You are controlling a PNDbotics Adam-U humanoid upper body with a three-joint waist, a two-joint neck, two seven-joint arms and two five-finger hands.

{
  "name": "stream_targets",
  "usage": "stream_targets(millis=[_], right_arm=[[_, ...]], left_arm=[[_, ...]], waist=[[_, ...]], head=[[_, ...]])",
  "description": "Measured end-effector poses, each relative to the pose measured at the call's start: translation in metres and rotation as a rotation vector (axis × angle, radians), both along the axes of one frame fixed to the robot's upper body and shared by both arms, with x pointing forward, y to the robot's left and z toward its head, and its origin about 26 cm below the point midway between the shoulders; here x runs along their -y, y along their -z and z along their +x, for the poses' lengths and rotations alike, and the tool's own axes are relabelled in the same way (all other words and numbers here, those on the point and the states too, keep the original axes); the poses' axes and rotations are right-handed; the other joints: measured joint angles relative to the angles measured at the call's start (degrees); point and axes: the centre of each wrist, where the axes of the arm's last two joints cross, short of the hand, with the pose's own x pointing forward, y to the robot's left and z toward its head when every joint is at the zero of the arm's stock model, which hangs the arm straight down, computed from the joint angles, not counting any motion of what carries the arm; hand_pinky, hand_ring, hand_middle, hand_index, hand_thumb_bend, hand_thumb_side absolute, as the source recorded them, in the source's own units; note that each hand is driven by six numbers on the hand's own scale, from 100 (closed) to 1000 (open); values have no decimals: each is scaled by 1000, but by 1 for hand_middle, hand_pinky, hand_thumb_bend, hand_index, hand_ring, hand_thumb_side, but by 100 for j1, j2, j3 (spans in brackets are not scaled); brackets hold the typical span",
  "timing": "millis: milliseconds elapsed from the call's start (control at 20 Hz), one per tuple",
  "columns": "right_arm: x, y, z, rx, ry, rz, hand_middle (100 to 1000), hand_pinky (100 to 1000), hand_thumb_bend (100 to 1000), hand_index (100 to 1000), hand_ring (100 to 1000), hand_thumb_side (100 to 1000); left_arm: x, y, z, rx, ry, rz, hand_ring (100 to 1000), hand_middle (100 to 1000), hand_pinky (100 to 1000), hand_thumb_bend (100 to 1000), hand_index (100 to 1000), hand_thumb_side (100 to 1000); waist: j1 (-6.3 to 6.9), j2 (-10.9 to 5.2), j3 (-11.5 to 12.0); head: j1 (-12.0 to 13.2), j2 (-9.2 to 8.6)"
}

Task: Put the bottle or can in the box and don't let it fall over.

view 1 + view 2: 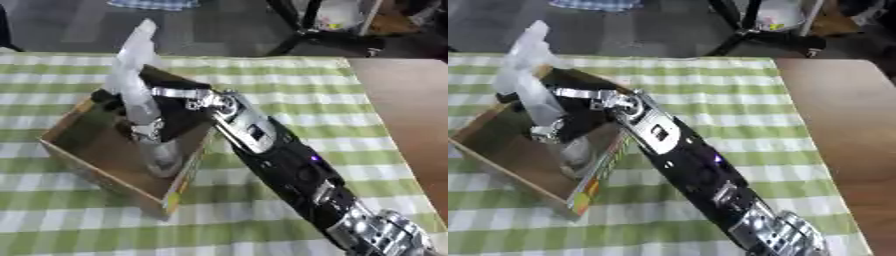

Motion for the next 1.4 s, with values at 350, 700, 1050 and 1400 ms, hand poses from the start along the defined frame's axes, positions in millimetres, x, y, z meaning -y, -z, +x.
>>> stream_targets(millis=[350, 700, 1050, 1400], right_arm=[[18, -4, -3, -2, -20, 16, 1000, 997, 100, 1000, 1000, 604], [33, -12, -7, -3, -17, 60, 1000, 1000, 100, 1000, 1000, 621], [55, -7, -10, -20, 24, 80, 1000, 996, 100, 1000, 1000, 589], [95, -8, -30, 7, 113, 137, 1000, 986, 100, 1000, 1000, 574]], left_arm=[[-1, 2, -1, -6, -5, 3, 760, 925, 936, 111, 842, 856], [-1, 2, -2, -8, -8, 5, 760, 925, 936, 109, 842, 855], [-3, 4, -3, -13, -16, 4, 759, 924, 937, 108, 842, 854], [-6, 6, -5, -16, -30, 5, 758, 924, 938, 106, 842, 852]], waist=[[7, -29, -52], [44, -38, -99], [51, -41, -146], [80, -69, -241]], head=[[17, 30], [36, 30], [75, 30], [184, 30]])
